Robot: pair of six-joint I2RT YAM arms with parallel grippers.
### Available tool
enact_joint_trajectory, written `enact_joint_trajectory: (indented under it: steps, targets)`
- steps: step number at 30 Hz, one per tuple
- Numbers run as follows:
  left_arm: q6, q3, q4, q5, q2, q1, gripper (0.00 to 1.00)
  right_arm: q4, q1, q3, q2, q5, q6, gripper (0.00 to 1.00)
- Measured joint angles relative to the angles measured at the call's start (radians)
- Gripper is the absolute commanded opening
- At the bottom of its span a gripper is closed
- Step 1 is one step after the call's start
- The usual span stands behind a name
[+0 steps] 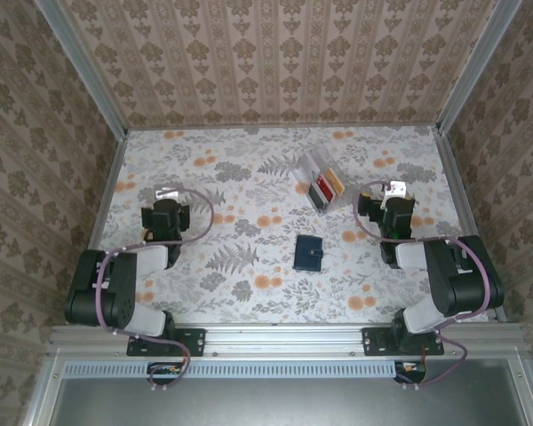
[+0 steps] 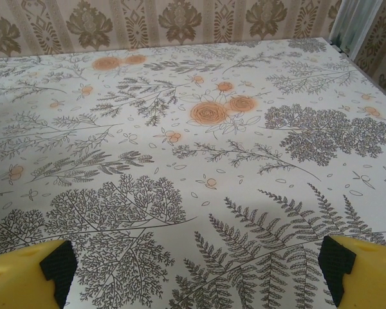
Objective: Put the credit cards into the card holder
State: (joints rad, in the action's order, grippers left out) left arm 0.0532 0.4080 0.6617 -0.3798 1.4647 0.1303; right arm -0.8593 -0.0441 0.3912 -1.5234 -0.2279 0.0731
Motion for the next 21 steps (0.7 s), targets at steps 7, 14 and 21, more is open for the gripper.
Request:
enact_joint_trajectory:
  steps: [7,14,21]
  targets:
    - [-0.013,-0.059,0.185,0.134,0.074,-0.083,1.00,-0.006,0.000,0.000,0.000,0.000,0.000,1.00]
    - [-0.016,-0.042,0.207,0.148,0.074,-0.080,1.00,-0.006,0.000,0.000,0.000,0.000,0.000,1.00]
    - [-0.016,-0.042,0.207,0.149,0.074,-0.079,1.00,-0.006,0.000,0.000,0.000,0.000,0.000,1.00]
